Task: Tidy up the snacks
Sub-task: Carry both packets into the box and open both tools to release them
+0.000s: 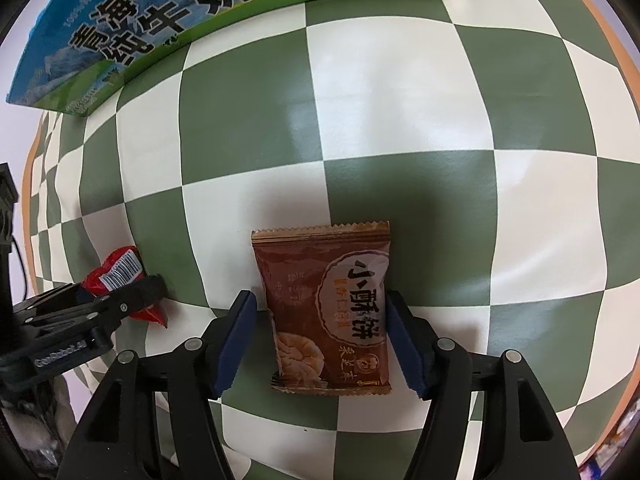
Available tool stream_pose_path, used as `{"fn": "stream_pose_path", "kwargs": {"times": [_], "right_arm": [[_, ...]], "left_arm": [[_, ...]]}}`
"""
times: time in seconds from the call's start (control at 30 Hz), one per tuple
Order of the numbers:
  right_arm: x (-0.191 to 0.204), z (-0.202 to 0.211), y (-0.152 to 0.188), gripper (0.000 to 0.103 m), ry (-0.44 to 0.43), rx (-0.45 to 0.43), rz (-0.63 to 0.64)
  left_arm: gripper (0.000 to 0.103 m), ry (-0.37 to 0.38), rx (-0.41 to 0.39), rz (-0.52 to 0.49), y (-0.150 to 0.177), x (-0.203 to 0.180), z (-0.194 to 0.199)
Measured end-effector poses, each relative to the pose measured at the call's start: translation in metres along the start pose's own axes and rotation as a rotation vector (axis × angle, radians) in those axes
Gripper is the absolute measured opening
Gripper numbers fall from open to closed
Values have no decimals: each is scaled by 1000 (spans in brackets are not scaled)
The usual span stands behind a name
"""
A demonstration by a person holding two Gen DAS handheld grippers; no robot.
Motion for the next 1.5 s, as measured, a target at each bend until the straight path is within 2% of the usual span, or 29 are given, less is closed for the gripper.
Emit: {"fn": "stream_pose_path", "kwargs": {"times": [0.1, 0.23, 0.43, 0.53, 0.6, 0.7, 0.77, 0.87, 0.97, 1.03, 1.13, 1.27, 1.37, 1.5], "right_arm": [[8, -2, 2, 60, 46, -19, 37], [14, 1, 6, 59, 66, -47, 71], [28, 27, 4, 59, 10, -85, 87], [41, 59, -2, 59, -51, -125, 102], [50, 89, -13, 59, -93, -159, 114], [66, 135, -34, 59, -141, -225, 134], [73, 166, -56, 59, -171, -262, 142], [82, 199, -93, 59, -199, -316, 144], [80, 224, -132, 59, -173, -368, 158], [83, 228, -162, 59, -150, -388, 162], [90, 223, -206, 59, -107, -387, 175], [102, 199, -259, 59, -71, -345, 178], [111, 176, -288, 59, -53, -309, 166], [113, 148, -307, 59, -56, -266, 143]], "left_arm": [[34, -3, -5, -2, 3, -1, 4], [34, -6, -27, -3, -9, -20, 16], [34, 36, -110, -32, -11, -28, 65], [34, 71, -170, -54, -21, -36, 102], [34, 95, -215, -68, -41, -34, 129], [34, 125, -276, -89, -84, -32, 177], [34, 121, -311, -102, -108, -33, 195], [34, 82, -357, -116, -145, -24, 219], [34, 16, -372, -123, -190, -15, 226], [34, -10, -363, -109, -211, -1, 233], [35, -45, -336, -91, -244, 17, 220], [35, -88, -293, -58, -282, 38, 201], [35, -93, -255, -38, -299, 49, 184], [36, -104, -235, -32, -312, 58, 172]]}}
Point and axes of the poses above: each gripper's, at about its wrist camera, not at the fingertips, and z roughly against the way its jaws point, x to its left, y to its underside, the point moved 5 cm from there along -z, roughly the way its jaws point, and after that the axes turned 7 degrees about -z, right-handed, at the moved point
